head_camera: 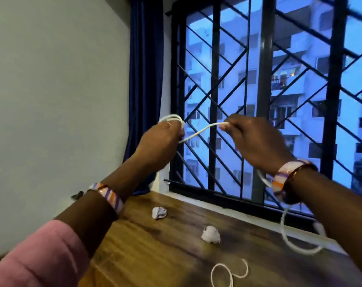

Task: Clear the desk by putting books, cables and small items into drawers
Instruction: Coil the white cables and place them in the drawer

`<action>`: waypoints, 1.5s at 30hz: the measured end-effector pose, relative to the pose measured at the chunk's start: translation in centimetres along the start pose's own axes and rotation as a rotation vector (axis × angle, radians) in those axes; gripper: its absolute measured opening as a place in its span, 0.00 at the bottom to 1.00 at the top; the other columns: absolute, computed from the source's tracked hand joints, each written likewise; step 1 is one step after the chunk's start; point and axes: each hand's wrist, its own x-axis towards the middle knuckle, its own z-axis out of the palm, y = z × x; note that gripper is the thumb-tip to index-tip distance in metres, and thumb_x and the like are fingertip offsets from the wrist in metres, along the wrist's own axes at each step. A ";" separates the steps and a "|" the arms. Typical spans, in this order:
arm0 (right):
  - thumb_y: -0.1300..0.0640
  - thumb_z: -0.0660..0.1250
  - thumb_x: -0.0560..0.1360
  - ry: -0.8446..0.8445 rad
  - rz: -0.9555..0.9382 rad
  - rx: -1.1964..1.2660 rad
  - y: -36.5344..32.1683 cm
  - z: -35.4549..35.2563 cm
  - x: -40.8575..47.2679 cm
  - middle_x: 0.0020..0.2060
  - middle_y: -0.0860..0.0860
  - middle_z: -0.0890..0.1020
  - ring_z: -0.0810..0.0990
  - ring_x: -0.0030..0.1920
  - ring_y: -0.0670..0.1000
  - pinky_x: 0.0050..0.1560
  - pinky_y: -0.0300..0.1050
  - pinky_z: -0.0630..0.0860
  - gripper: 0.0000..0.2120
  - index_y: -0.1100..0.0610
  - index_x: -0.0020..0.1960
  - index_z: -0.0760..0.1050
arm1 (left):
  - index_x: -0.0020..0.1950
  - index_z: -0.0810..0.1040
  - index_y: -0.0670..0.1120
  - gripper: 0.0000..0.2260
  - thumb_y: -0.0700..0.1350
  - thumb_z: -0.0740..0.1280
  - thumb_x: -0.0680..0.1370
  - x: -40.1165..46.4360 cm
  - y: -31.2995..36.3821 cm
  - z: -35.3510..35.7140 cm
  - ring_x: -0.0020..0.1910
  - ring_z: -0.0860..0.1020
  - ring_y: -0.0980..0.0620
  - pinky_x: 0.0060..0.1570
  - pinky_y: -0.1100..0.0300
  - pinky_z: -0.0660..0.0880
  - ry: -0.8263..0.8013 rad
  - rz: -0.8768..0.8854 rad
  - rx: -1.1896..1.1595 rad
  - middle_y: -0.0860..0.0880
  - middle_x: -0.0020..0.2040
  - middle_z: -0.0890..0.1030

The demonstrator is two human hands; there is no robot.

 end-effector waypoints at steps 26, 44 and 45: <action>0.49 0.55 0.80 -0.322 -0.216 0.209 10.3 6.9 -2.2 0.31 0.46 0.74 0.71 0.31 0.46 0.29 0.41 0.61 0.09 0.49 0.48 0.73 | 0.38 0.67 0.40 0.12 0.39 0.52 0.80 6.7 3.9 6.7 0.35 0.71 0.43 0.37 0.55 0.72 0.753 -1.134 -0.872 0.41 0.36 0.72; 0.43 0.52 0.79 -0.309 -0.401 0.545 -2.9 8.5 -3.2 0.34 0.48 0.75 0.79 0.47 0.59 0.38 0.46 0.62 0.12 0.49 0.47 0.67 | 0.37 0.70 0.46 0.14 0.48 0.54 0.80 -4.0 9.6 -7.5 0.29 0.71 0.58 0.40 0.66 0.68 0.456 -0.844 -1.643 0.52 0.30 0.71; 0.45 0.53 0.79 -0.294 -0.419 0.582 -4.9 8.4 -3.7 0.38 0.50 0.79 0.79 0.46 0.59 0.38 0.45 0.63 0.10 0.50 0.50 0.68 | 0.36 0.69 0.46 0.16 0.47 0.53 0.81 -4.0 8.7 -8.4 0.27 0.71 0.58 0.37 0.66 0.69 0.621 -0.880 -1.580 0.52 0.28 0.71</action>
